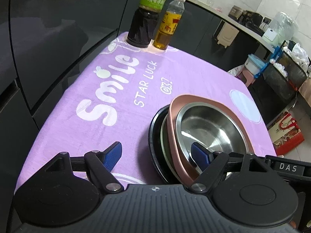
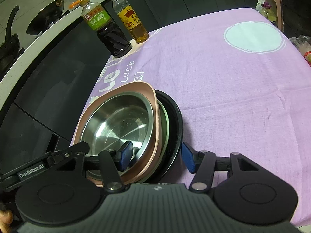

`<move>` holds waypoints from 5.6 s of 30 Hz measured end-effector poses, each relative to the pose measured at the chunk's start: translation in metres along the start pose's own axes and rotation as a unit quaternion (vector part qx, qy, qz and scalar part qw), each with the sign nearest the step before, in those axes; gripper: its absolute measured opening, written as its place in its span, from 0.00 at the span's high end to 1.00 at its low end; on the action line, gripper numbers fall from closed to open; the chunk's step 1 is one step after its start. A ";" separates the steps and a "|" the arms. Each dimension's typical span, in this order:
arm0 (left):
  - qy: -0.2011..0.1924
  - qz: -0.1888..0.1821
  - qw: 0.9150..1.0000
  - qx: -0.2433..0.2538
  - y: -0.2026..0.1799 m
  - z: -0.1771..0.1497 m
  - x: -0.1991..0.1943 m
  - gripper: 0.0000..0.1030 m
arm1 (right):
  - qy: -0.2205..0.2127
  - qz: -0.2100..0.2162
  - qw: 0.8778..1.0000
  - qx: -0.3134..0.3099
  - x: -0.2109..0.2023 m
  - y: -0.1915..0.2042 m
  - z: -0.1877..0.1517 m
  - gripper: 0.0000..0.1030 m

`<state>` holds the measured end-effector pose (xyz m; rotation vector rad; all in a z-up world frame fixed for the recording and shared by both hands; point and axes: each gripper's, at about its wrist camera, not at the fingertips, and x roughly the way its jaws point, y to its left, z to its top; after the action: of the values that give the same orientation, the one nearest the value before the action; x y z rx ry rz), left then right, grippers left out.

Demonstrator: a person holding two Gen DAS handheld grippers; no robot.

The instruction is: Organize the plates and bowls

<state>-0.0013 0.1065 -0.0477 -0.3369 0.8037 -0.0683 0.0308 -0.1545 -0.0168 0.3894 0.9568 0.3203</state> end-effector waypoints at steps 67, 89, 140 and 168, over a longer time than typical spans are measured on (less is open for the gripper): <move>-0.013 -0.043 0.998 0.045 -0.052 0.057 0.042 0.46 | -0.048 -0.004 0.999 -0.015 0.013 -0.008 0.061 0.45; -0.022 -0.062 0.996 0.067 -0.088 0.114 0.102 0.46 | -0.071 -0.021 0.997 0.013 0.031 -0.039 0.127 0.45; -0.059 -0.048 0.996 0.038 -0.067 0.135 0.123 0.47 | -0.054 -0.021 0.997 0.051 0.068 -0.078 0.148 0.45; -0.137 0.002 0.984 0.118 -0.091 0.072 0.017 0.47 | -0.125 -0.045 0.991 -0.030 -0.012 -0.023 0.094 0.45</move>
<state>0.0681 0.0366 0.0161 -0.1156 0.5173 -0.1096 0.1052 -0.1962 0.0297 0.3229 0.7155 0.2119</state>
